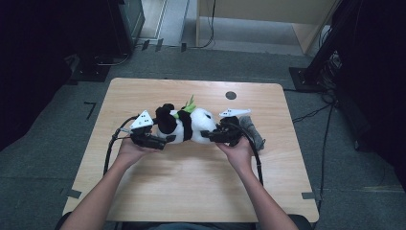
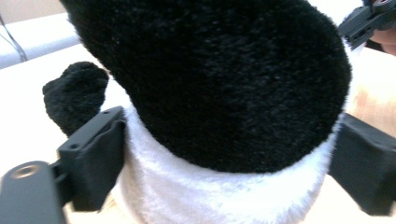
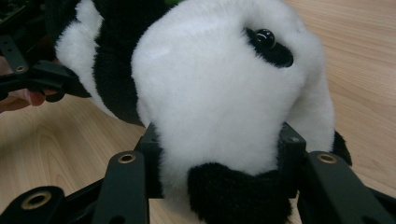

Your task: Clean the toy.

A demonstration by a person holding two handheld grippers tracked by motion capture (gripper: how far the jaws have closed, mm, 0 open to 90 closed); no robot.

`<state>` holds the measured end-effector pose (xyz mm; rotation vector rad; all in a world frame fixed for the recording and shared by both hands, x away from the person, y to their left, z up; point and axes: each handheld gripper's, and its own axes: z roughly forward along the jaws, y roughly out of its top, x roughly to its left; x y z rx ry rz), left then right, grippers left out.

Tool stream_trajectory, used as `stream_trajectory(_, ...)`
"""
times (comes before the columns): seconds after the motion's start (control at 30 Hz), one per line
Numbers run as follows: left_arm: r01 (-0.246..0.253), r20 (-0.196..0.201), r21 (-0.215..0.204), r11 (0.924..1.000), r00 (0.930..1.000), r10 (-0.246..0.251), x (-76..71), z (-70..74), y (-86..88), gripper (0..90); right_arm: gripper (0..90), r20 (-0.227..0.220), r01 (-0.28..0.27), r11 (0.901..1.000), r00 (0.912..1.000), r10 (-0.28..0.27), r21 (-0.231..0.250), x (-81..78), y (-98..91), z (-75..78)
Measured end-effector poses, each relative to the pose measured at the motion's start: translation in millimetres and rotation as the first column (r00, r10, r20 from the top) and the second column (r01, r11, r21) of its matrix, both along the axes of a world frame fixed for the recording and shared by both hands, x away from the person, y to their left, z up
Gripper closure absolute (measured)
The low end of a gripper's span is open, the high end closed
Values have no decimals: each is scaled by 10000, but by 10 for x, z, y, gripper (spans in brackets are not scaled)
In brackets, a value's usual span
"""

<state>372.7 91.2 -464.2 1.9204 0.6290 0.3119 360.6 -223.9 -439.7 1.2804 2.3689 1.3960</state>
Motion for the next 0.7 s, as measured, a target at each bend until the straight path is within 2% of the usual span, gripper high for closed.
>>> stream_trajectory(0.03,-109,19,-60,9999,9999,109,-10,-2,-1,175,527,-36,36,10000,10000,-36,-13,0,-1,1)
stream_trajectory(0.07,-151,-35,-143,9998,9999,150,-17,0,1,248,522,2,90,10000,10000,-90,21,2,-4,-2)
stream_trajectory(0.17,-238,-330,-217,9995,9992,231,-25,23,4,391,454,-54,132,9998,9999,-131,141,21,-30,-7)
stream_trajectory(0.3,-124,-766,-424,9990,9970,91,-15,86,33,514,302,-250,25,9987,9997,-12,511,69,-84,-45)
stream_trajectory(0.37,-112,-973,-646,9979,9952,49,-5,123,55,543,267,-104,-84,9972,9999,92,742,82,-117,-48)
stream_trajectory(0.4,-75,-1089,-789,9969,9941,-11,0,141,72,559,247,8,-131,9959,9999,131,899,81,-131,-39)
stream_trajectory(0.47,-48,-1306,-950,9955,9914,-77,16,195,118,567,208,591,-278,9940,9980,216,1060,66,-152,-19)
stream_trajectory(0.53,57,-1401,-981,9952,9900,-195,23,240,155,568,197,1251,-568,9907,9913,412,1238,45,-177,-6)
stream_trajectory(0.57,98,-1585,-963,9953,9870,-250,30,261,172,568,197,1385,-700,9883,9890,511,1353,33,-184,0)
stream_trajectory(0.6,101,-1606,-873,9961,9867,-240,32,277,185,567,198,1438,-804,9868,9878,600,1408,26,-189,-1)
stream_trajectory(0.7,-71,-1574,-478,9988,9875,-5,33,318,206,566,214,1760,-1052,9887,9807,854,1064,8,-193,-24)
